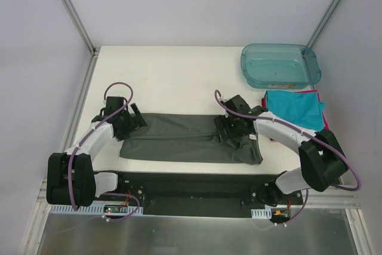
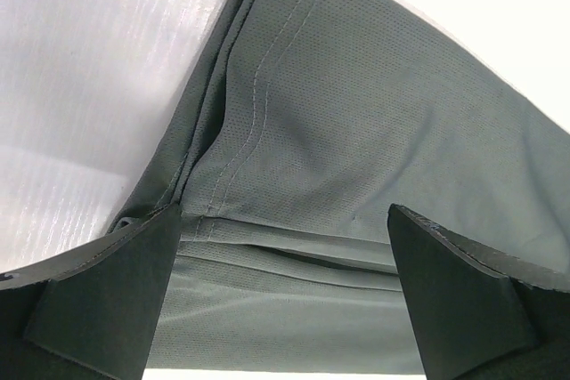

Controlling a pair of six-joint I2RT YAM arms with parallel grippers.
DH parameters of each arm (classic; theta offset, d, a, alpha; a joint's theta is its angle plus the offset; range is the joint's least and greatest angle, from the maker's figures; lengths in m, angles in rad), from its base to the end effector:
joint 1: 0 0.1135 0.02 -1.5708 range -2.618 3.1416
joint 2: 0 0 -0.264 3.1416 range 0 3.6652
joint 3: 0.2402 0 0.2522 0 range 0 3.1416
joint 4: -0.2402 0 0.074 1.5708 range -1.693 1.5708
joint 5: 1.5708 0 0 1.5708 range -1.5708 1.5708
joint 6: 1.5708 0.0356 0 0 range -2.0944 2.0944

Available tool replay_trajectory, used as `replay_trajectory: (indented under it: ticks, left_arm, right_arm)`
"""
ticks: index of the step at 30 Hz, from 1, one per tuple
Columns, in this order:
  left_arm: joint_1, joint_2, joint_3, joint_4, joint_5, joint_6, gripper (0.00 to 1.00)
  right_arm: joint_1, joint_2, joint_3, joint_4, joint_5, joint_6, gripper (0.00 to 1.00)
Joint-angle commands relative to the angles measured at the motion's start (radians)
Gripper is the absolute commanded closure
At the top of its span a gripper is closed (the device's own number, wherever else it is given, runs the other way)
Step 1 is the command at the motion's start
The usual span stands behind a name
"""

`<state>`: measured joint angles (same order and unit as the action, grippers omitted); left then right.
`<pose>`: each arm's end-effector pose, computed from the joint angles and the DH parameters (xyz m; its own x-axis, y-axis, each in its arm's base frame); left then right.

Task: Fold and stack the t-shirts
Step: Fold the other side of the tshirt into a rectangle

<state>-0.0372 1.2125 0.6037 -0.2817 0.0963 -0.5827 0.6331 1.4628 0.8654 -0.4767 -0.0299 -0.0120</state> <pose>0.2312 -0.0120 0.1848 -0.7023 -0.5220 -0.4841 -0.3461 0.8446 -0.4086 0.2251 0.1665 0.1914 -0.7015 -0.5297 -0.4768 -0.6113 0.7911 0.0206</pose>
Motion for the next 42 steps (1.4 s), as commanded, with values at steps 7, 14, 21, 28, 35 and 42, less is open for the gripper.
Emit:
replay_trajectory:
  ticks: [7, 14, 21, 28, 35, 42]
  left_arm:
    - [0.007, 0.005, -0.019, 0.012, -0.047, 0.029, 0.01]
    - [0.007, 0.022, -0.019, 0.012, -0.053, 0.026, 0.01]
    - [0.008, 0.024, -0.019, 0.010, -0.072, 0.024, 0.01]
    - [0.007, 0.027, -0.016, 0.012, -0.081, 0.023, 0.01]
    - [0.008, 0.028, -0.016, 0.009, -0.087, 0.023, 0.01]
    - [0.008, 0.032, -0.018, 0.010, -0.087, 0.024, 0.01]
  right_arm:
    - [-0.023, -0.032, 0.009, 0.036, -0.027, 0.010, 0.20]
    - [-0.021, 0.007, 0.003, 0.115, -0.114, 0.010, 0.22]
    - [0.002, 0.073, 0.015, 0.096, -0.169, 0.053, 0.22]
    - [0.034, -0.002, -0.002, 0.044, -0.183, 0.052, 0.22]
    - [0.057, -0.035, -0.028, 0.061, -0.323, 0.073, 0.21]
    - [0.100, 0.019, -0.028, 0.092, -0.349, 0.099, 0.21]
